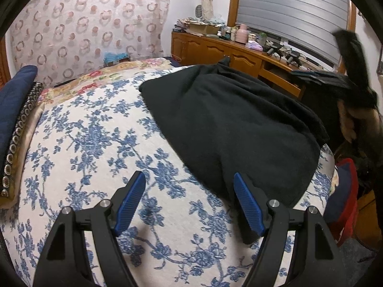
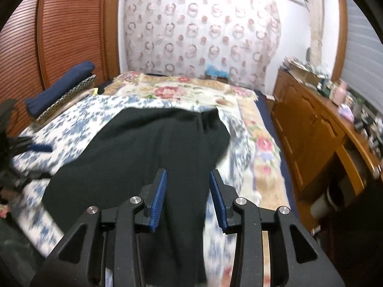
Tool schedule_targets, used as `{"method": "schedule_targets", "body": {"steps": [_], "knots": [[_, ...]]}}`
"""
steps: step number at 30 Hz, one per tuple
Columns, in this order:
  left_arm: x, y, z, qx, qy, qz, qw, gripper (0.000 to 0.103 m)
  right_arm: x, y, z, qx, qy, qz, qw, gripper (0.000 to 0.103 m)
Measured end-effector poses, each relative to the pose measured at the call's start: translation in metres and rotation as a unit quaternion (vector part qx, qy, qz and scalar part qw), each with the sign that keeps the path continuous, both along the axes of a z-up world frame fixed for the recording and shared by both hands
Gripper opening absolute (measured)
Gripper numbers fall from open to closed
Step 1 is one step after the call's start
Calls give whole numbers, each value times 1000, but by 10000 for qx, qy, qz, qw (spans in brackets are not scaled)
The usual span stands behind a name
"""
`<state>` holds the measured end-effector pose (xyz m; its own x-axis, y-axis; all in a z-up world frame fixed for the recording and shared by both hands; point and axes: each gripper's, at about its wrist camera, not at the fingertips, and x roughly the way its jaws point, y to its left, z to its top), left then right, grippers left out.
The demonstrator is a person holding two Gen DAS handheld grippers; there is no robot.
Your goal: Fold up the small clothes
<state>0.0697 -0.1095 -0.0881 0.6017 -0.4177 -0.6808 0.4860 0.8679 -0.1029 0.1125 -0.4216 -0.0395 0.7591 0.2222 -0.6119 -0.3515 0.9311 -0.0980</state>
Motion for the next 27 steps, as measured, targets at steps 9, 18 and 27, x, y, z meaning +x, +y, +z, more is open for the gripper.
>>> {"method": "schedule_targets", "body": {"steps": [9,18,27], "knots": [[4,10,-3,-72,40,105,9999,76,118,15,-17,-183,567,-289,9978,36],[4,5,-10,-50,129,35,9999,76,139,17,-37,-161,1091,-139,9938,8],[3,1,-11,-47,174,-32,9998,76,124,-12,-13,-179,729,-766,9942,0]]}}
